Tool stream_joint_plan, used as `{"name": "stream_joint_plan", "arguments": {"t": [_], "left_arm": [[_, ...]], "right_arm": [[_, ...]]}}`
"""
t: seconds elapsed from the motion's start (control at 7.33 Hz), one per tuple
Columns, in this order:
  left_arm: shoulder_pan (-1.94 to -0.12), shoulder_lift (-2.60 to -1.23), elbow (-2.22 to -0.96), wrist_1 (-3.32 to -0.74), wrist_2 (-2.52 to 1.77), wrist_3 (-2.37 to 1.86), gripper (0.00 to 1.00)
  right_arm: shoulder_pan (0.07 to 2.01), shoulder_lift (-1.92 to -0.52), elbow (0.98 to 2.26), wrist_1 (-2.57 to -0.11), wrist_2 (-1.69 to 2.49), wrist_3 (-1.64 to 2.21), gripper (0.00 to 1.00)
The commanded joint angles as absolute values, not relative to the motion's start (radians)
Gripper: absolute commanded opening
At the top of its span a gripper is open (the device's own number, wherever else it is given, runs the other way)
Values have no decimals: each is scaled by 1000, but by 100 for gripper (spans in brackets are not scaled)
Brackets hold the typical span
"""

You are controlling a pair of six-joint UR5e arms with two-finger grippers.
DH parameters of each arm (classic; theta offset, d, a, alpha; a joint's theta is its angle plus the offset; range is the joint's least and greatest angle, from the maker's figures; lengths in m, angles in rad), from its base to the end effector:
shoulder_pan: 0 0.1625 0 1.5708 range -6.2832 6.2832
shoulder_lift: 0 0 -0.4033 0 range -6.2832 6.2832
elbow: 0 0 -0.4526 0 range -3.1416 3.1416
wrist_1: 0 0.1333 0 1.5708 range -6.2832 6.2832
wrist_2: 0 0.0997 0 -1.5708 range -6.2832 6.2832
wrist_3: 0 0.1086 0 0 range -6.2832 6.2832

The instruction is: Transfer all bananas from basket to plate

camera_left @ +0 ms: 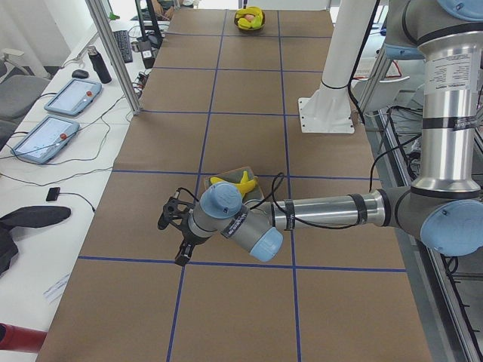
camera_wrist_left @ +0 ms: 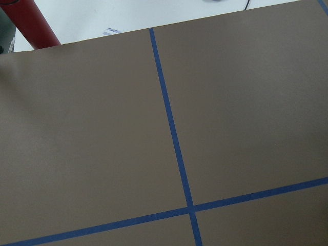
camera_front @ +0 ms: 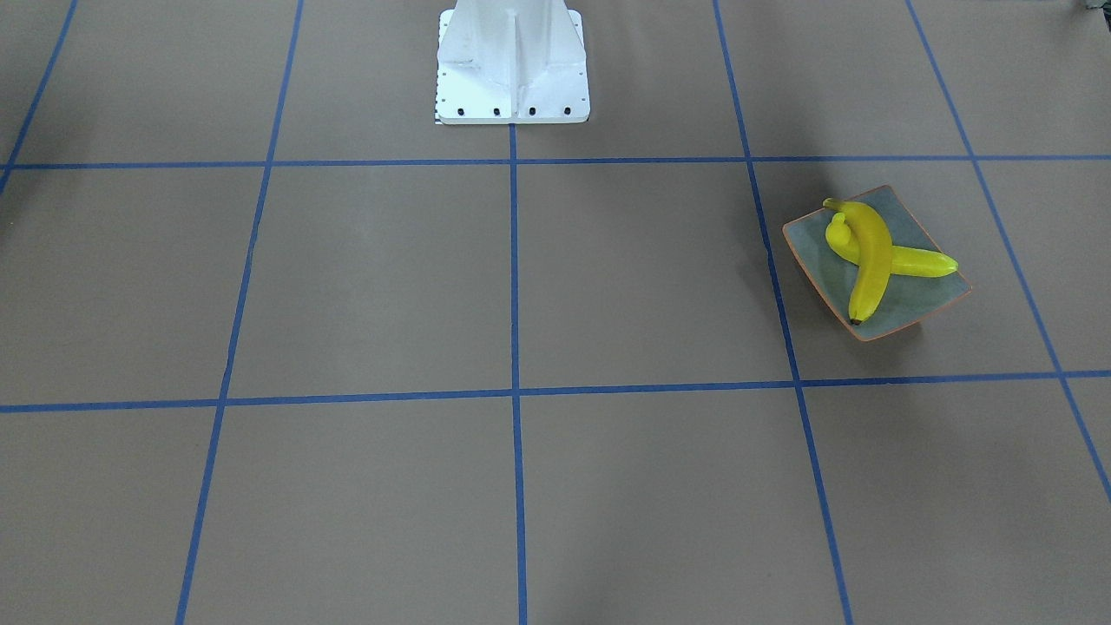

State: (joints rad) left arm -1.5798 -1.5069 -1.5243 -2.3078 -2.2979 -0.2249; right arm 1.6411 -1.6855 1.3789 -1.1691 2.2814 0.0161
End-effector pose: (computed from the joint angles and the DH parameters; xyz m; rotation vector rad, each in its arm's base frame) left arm -0.0661 -0.5519 0.6221 0.5180 0.7613 0.0106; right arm 0.0969 -0.4868 0.7722 0.1103 -0.7074 0.0489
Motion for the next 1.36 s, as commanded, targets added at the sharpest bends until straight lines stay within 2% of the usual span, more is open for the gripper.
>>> {"name": "stream_joint_plan", "arguments": {"t": [0.0,0.27,1.23], "left_arm": [[-1580,-1505,-1528,-2307,-2298,-225,99],[-1580,-1505,-1529,-2309,-2299,-227,99],[-1582,-1491,-1535,-2307,-2307,-236,99]], "right_arm": [[1602,-1654,1335,-1172,2284,72,93],[1569,-1652,1321,-1170,2280,74,87],[1565,-1641,1316,-1172,2279,11,84]]}}
